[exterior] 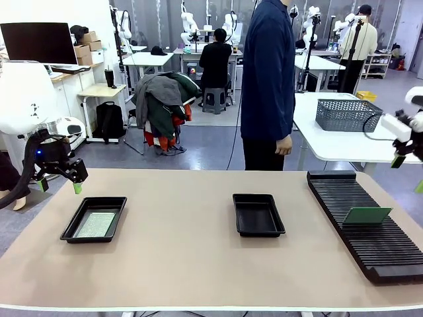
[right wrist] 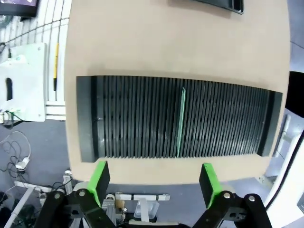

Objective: Inspect and transfer BCBs to ESD trays.
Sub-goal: Pick up the Blank PCB from the PCB Rack and place it in the right ESD tray.

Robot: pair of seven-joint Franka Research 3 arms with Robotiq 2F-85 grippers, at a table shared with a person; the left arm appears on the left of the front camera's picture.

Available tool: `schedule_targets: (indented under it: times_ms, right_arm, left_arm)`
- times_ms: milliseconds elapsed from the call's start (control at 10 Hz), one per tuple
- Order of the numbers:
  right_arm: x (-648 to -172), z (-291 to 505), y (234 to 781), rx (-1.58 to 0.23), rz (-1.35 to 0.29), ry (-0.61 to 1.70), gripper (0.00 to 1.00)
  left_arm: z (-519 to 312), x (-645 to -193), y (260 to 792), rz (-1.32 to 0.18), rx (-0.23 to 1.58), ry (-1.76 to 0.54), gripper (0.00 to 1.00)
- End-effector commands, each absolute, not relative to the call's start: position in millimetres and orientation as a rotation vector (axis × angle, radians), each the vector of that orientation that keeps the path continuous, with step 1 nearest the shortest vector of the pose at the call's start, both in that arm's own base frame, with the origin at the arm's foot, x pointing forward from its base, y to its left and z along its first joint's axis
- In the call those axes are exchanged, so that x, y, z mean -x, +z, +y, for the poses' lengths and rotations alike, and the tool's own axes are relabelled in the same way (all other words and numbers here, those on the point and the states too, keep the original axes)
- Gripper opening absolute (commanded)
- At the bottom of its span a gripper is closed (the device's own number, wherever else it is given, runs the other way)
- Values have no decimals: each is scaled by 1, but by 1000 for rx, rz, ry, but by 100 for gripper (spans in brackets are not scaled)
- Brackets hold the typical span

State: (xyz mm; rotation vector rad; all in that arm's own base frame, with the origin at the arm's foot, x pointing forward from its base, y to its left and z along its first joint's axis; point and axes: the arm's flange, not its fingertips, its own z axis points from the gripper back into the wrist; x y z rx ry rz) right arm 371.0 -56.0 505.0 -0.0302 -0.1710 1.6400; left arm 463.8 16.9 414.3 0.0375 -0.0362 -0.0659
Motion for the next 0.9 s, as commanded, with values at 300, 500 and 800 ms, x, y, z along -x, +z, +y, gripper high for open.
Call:
schedule_targets:
  times_ms: [300,500,800]
  right_arm:
    - [-400,-53,416,25,-247,1704,100]
    - [-407,-57,393,35,-270,1708,100]
    - [-419,-60,370,37,-268,1713,100]
  left_arm:
    - [18,-464,413,-41,-38,-64,100]
    - [18,-464,413,-41,-38,-64,100]
    - [18,-464,413,-41,-38,-64,100]
